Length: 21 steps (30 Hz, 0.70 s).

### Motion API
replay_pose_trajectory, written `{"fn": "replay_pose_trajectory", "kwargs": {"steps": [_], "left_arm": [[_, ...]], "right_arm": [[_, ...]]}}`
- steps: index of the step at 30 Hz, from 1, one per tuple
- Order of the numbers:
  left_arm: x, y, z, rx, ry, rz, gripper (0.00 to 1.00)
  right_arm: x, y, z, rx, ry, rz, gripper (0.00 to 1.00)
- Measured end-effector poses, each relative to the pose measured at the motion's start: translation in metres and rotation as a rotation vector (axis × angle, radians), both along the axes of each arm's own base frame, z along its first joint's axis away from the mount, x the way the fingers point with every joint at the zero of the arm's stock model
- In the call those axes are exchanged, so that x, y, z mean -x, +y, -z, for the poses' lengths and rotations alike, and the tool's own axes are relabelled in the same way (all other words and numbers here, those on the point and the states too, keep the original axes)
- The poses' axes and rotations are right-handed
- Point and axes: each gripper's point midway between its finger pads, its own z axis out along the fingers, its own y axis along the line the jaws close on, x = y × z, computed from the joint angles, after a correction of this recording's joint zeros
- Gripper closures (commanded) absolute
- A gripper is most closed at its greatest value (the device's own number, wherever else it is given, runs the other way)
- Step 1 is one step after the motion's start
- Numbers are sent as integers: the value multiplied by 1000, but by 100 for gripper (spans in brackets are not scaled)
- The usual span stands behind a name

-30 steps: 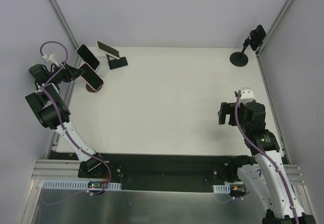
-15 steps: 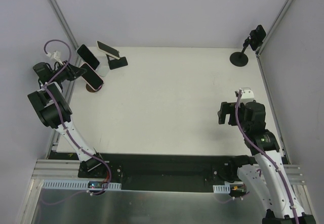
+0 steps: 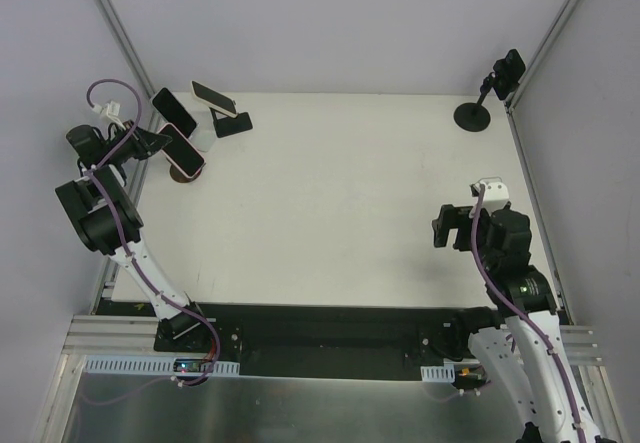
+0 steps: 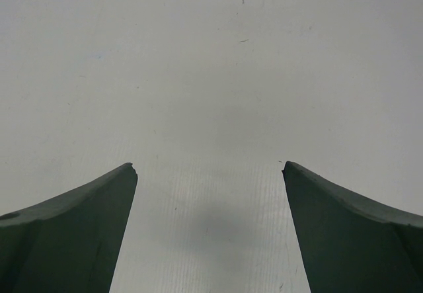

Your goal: Remove the phone from the phone stand

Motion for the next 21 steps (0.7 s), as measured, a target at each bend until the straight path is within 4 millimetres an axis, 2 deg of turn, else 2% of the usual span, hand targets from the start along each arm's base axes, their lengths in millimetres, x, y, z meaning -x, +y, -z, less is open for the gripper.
{"fn": "replay_pose_trajectory", "kwargs": {"steps": [5, 12, 17, 21], "left_arm": [[2, -2, -10, 16, -25, -9, 100], [12, -11, -55, 6, -108, -37, 100], [24, -27, -91, 12, -146, -104, 100], [32, -54, -105, 42, -142, -125, 100]], "right_arm": [[3, -1, 1, -1, -8, 0, 4], [6, -2, -7, -8, -46, 3, 4], [7, -1, -8, -17, -48, 5, 4], [8, 8, -8, -48, -41, -39, 4]]}}
